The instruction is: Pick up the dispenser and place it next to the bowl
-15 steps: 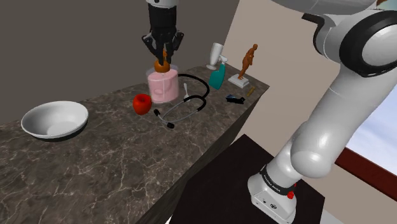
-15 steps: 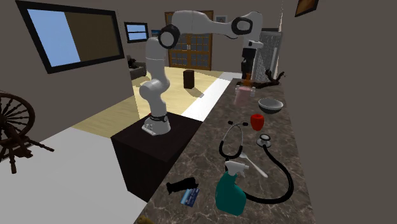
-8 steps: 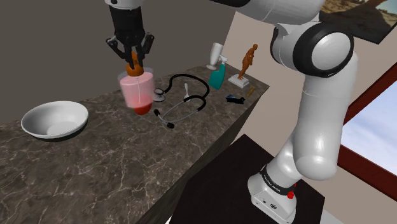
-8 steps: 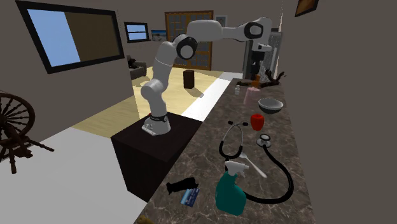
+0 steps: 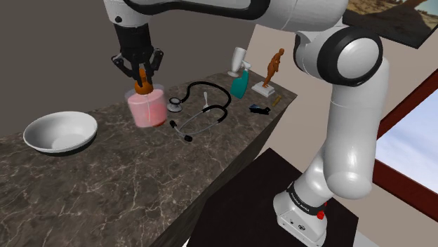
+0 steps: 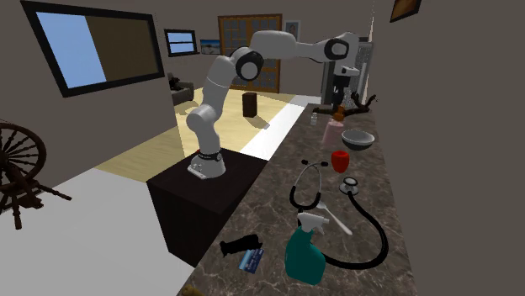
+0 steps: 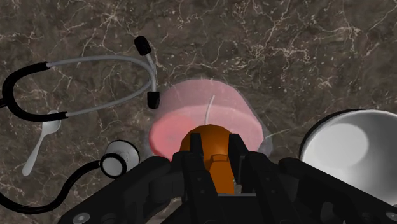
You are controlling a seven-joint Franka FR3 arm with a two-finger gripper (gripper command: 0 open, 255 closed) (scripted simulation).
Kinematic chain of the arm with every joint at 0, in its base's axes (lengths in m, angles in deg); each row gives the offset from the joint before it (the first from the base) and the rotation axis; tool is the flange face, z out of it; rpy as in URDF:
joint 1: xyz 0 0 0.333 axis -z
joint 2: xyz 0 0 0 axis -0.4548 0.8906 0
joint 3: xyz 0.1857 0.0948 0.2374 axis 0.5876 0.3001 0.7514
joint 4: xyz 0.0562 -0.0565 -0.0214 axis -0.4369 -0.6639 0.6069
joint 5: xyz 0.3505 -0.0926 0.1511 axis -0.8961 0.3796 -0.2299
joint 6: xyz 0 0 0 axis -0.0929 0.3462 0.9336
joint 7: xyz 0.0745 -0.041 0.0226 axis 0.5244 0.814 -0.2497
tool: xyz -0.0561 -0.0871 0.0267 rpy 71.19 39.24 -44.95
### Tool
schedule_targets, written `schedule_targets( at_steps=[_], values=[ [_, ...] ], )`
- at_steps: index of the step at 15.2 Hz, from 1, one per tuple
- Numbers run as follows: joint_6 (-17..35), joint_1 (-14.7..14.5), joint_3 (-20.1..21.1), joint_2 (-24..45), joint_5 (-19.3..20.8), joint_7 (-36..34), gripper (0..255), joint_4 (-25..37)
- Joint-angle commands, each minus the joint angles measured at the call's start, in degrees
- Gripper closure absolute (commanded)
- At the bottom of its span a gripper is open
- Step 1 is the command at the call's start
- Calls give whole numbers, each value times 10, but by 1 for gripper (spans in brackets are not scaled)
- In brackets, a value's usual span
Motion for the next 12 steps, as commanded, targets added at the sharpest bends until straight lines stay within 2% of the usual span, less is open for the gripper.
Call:
schedule_targets(
  at_steps=[1, 12],
  values=[
    [17, 3, 0, -2, -1, -3, 255, -19],
    [100, 15, -2, -2, 2, -18, 255, -105]
  ],
)
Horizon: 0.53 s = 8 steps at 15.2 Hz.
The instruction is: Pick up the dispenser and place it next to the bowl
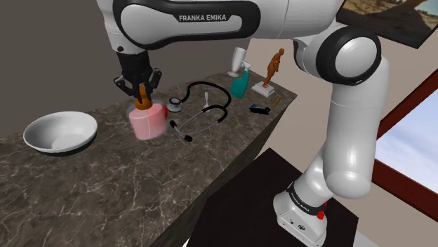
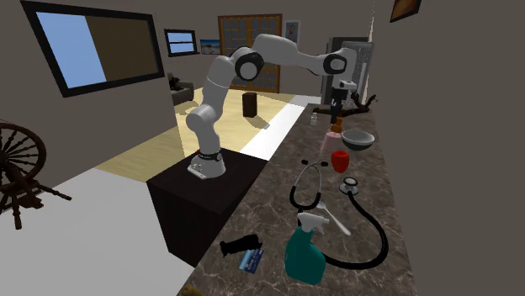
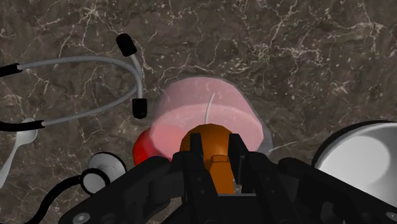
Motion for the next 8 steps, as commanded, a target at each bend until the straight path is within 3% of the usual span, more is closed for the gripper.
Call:
schedule_targets(
  at_steps=[1, 8],
  values=[
    [17, 3, -1, -1, 1, -3, 255, -18],
    [63, 6, -3, 9, 7, -13, 255, -56]
  ],
)
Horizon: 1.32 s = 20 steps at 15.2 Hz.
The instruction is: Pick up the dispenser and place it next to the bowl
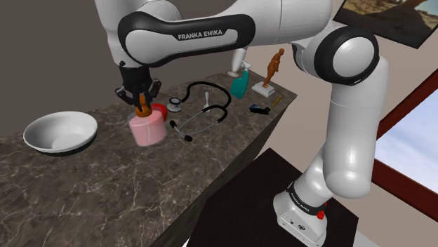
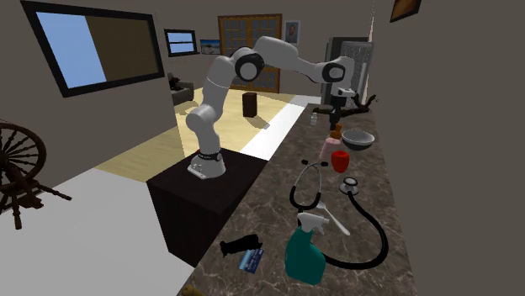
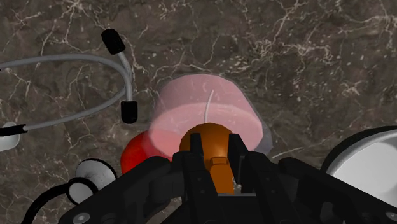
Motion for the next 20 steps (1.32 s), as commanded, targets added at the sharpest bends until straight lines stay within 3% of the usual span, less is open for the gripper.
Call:
schedule_targets(
  at_steps=[1, 7, 8, 13, 17, 20],
  values=[
    [5, 0, -1, 6, 0, -2, 255, -7],
    [5, 0, 0, 6, 1, -2, 255, -7],
    [5, -1, 0, 7, 1, -3, 0, -7],
    [5, 0, 0, 6, 1, -2, 0, -7],
    [-67, -15, 4, 8, -3, 5, 0, 68],
    [-67, -15, 4, 8, -4, 5, 0, 68]
  ],
)
